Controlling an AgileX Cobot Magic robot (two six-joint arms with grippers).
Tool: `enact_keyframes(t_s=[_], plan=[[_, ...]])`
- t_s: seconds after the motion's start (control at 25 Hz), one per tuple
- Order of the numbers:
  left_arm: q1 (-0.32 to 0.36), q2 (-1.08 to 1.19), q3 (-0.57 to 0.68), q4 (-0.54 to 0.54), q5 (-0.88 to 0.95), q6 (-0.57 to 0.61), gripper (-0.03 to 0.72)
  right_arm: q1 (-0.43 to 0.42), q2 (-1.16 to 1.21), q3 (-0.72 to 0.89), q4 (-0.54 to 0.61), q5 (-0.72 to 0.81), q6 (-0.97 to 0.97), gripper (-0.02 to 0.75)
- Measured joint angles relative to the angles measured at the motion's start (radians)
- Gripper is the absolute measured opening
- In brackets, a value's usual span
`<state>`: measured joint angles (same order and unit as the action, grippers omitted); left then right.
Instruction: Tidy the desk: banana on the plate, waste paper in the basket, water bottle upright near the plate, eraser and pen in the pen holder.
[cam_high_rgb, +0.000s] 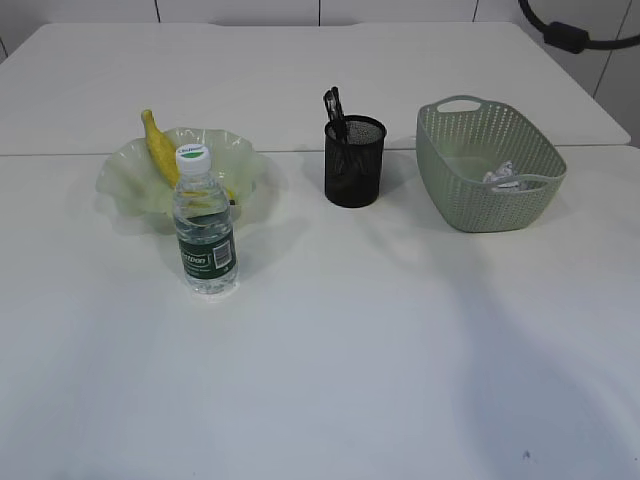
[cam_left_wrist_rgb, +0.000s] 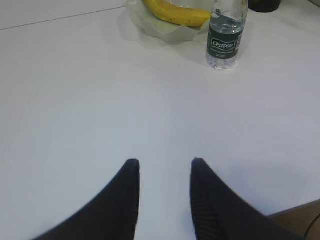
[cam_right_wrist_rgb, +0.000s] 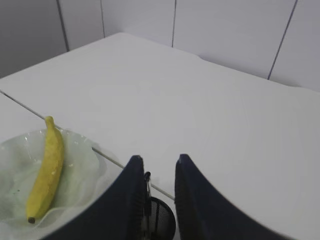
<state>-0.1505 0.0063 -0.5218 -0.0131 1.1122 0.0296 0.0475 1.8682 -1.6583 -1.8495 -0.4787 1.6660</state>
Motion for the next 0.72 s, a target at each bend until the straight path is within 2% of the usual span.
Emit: enact_keyframes(t_s=[0.72], plan=[[0.000, 0.000, 0.000, 0.000, 0.000, 0.000, 0.239, -0.002, -0.247, 0.378, 0.000, 0.091, -0.123, 0.167]])
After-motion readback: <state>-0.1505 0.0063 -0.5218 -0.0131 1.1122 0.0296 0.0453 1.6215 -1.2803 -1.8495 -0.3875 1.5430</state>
